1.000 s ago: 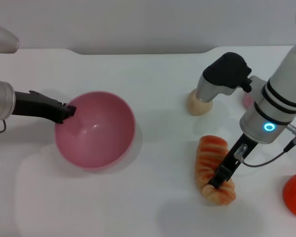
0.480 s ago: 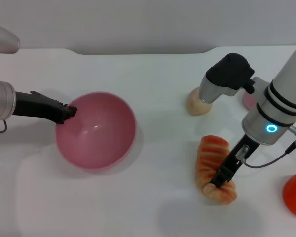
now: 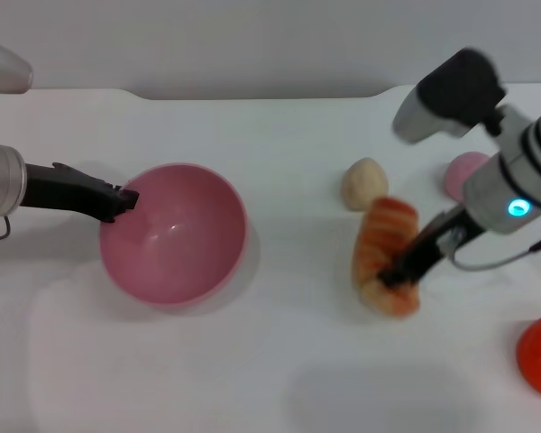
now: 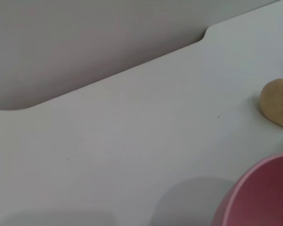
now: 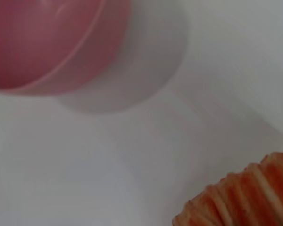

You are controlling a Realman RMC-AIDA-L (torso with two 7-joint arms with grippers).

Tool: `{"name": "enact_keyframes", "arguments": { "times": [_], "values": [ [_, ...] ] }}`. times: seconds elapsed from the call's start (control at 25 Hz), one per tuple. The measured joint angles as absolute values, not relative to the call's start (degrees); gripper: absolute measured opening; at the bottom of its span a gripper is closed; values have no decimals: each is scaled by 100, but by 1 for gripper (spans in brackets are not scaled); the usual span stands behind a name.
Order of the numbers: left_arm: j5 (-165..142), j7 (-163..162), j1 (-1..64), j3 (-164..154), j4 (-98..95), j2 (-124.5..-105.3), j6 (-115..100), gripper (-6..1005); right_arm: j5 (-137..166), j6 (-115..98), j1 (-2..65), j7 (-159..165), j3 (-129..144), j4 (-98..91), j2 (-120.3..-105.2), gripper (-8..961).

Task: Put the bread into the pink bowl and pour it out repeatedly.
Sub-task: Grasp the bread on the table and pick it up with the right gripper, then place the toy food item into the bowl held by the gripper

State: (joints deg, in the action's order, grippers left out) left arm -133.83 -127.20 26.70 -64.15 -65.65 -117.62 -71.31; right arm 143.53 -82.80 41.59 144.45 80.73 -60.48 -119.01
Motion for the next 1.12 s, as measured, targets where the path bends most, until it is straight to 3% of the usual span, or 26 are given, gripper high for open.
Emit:
{"name": "enact_keyframes", "arguments": {
  "times": [0.4,0.76,1.12],
  "values": [
    [-13386,-12774,2689,-6406,-6571,-11741,-7213,48,14633,-7925,3375,14529,7385,-8193,-11921,160],
    [-13387,-12803,2799,-6432,-6576,-11760,-7368,47,14455,-7810,3372,14503,7423,-10162,-11949,148],
    [-13366,-12944,2990,-6509,-6568,-11783,-7465,48,14046,-7202,3728,14412,9278,-9381,-11954,141]
  ]
}}
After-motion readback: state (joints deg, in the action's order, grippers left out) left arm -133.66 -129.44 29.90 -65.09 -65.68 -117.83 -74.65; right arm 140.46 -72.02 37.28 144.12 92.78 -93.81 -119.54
